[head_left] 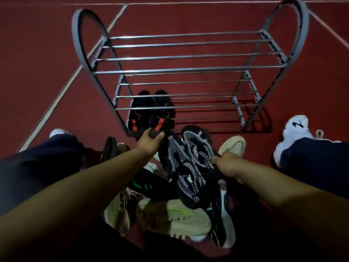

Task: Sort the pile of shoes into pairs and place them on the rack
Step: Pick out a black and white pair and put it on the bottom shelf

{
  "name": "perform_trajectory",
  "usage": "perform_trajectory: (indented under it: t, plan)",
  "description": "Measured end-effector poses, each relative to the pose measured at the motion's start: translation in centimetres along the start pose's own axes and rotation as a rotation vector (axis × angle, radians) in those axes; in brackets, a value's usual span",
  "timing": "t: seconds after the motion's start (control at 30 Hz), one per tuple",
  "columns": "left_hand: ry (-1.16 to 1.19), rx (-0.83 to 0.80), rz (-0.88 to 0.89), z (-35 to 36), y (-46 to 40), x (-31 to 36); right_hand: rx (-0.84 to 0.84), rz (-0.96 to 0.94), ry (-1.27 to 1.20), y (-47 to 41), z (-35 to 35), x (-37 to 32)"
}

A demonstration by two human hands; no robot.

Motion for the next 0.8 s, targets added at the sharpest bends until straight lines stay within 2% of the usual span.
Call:
perform_trajectory:
  t: [0.07,0.13,0.23,0.33,0.43,0.63,0.8]
  plan:
    - [-0.058,-0.029,-0.139,0.5,1.0,-2.5,-0.038,0.053,-0.106,-0.1,1.5,0.6]
    - [-0.138,-0.138,-0.27,1.7,3.1,-5.3,-0.1,0.118,-0.177,-0.5,2.1,1.5]
    - [-0.036,-0.364,-0.559,4.2,8.3,-8.2,-0.149,0.193,-0.09,-1.3,2.3,3.0]
    - [0.034,-0.483,-0.667,6.2,9.9,-8.8,-0.144,0.182,-0.023,-1.7,2.3,3.2]
    - [0.116,-0.454,-0.667,6.1,10.4,-7.5,-0.117,0.145,0.003,-2.2,2.0,3.0]
    - [0.288,-0.129,-0.469,4.8,8.7,-5.3,-0.057,0.135,-0.183,-2.7,1.4,2.0]
    - [0.258,-0.139,-0.36,5.2,6.2,-3.3,0.058,0.123,-0.231,-4.9,-0.3,0.6]
Point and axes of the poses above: each hand's wrist, its own y-axis away from the middle knuckle, its own z-axis out of the palm, x = y × z, the point moved 6 cm from there along -y, towards the middle knuckle, and after that the axes turned 6 degrees about x, right-handed, at the moved point
